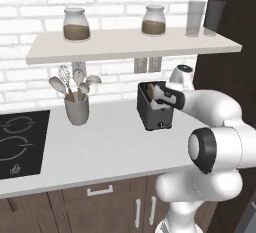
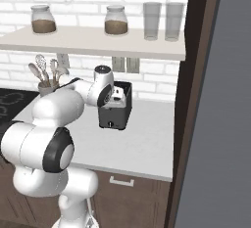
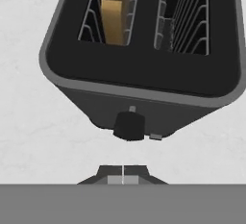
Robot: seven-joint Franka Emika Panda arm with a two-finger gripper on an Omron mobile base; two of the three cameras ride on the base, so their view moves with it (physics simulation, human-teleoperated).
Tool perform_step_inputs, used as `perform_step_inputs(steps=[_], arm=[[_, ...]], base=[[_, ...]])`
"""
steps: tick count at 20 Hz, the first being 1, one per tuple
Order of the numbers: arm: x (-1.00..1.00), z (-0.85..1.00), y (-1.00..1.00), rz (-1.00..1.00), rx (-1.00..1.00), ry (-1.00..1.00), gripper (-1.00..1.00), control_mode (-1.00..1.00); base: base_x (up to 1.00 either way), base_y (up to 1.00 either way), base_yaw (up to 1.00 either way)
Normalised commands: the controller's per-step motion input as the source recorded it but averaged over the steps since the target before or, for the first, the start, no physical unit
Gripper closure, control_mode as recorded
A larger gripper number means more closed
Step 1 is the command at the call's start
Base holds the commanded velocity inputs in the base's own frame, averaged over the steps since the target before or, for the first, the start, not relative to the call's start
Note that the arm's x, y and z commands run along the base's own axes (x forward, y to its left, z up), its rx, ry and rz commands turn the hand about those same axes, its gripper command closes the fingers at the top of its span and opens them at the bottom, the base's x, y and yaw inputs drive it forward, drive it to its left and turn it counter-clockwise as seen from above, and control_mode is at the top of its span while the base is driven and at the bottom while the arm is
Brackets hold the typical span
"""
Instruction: Start the toaster. Once the lever pops up, take the bread to the plate on the dining counter.
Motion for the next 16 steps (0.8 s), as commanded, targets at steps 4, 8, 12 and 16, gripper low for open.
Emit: perform_step_inputs(steps=[4,8,12,16], arm=[[0.33,-0.13,0.0,0.0,0.0,0.0,1.0,-1.0],[0.32,-0.01,0.0,0.01,0.0,0.0,1.0,-1.0],[0.25,-0.03,0.0,0.0,0.0,0.0,1.0,-1.0],[0.17,-0.17,0.0,0.0,0.0,0.0,1.0,-1.0]], base=[[0.0,0.0,0.0],[0.0,0.0,0.0],[0.0,0.0,0.0],[0.0,0.0,0.0]])
